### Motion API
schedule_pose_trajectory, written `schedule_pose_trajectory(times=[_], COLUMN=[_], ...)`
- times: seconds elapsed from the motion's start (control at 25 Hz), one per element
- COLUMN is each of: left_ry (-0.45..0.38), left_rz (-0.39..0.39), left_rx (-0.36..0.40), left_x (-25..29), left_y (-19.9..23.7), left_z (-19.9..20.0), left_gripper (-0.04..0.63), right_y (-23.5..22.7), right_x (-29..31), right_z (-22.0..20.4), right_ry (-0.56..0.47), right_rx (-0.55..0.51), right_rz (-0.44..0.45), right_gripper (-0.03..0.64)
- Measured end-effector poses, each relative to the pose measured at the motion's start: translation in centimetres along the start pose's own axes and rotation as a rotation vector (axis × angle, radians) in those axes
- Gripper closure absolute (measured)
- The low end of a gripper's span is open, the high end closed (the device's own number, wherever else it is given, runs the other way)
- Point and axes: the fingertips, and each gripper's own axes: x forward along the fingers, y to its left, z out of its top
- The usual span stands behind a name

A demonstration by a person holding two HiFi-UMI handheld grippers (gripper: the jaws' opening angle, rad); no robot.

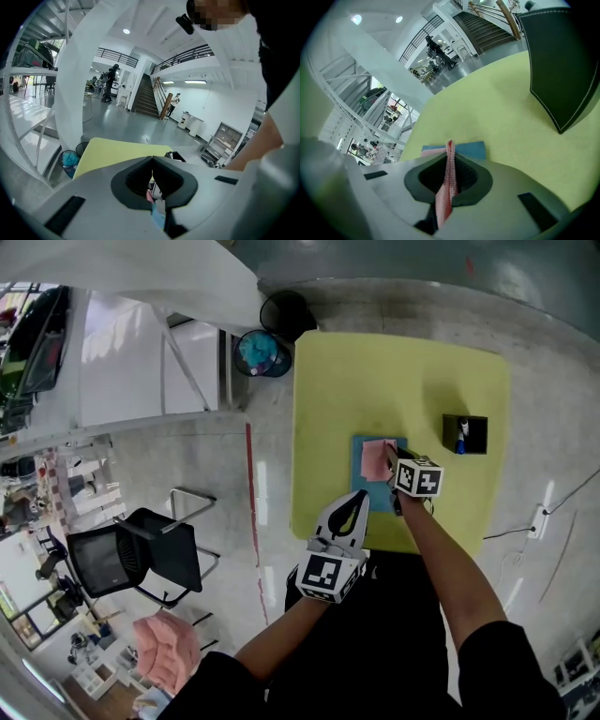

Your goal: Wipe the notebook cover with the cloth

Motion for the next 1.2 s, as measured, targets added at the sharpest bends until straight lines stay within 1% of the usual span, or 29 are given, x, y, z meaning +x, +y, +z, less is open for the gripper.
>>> schedule_pose_trajectory(times=[0.08, 0.24, 0.32, 0.68, 0.88, 1.04, 1.2], left_ry=[0.004, 0.011, 0.007, 0.008, -0.004, -0.016, -0.008], left_rz=[-0.005, -0.027, -0.036, -0.039, -0.021, -0.015, -0.023], left_rx=[0.003, 0.044, 0.051, 0.048, 0.041, 0.034, 0.024], left_x=[0.0, 0.2, 0.4, 0.1, -0.5, -0.8, -1.4], left_y=[-0.1, -0.9, -1.2, -1.6, -1.2, -1.3, -0.9], left_z=[-0.2, -0.1, 0.1, 0.0, 0.1, 0.3, -0.4], left_gripper=[0.58, 0.58, 0.58, 0.58, 0.58, 0.58, 0.58], right_y=[-0.4, -0.8, -1.1, -2.6, -2.6, -3.5, -3.9], right_x=[-0.2, -0.6, -0.7, -1.9, -2.0, -2.6, -2.7], right_z=[-0.2, -0.1, -0.1, -0.1, 0.1, 0.3, -0.2], right_ry=[0.0, -0.002, -0.003, -0.022, -0.017, -0.034, -0.042], right_rx=[-0.004, -0.017, -0.016, -0.01, -0.019, -0.022, -0.016], right_rz=[-0.005, -0.019, -0.023, -0.034, -0.04, -0.064, -0.071], right_gripper=[0.58, 0.58, 0.58, 0.58, 0.58, 0.58, 0.58])
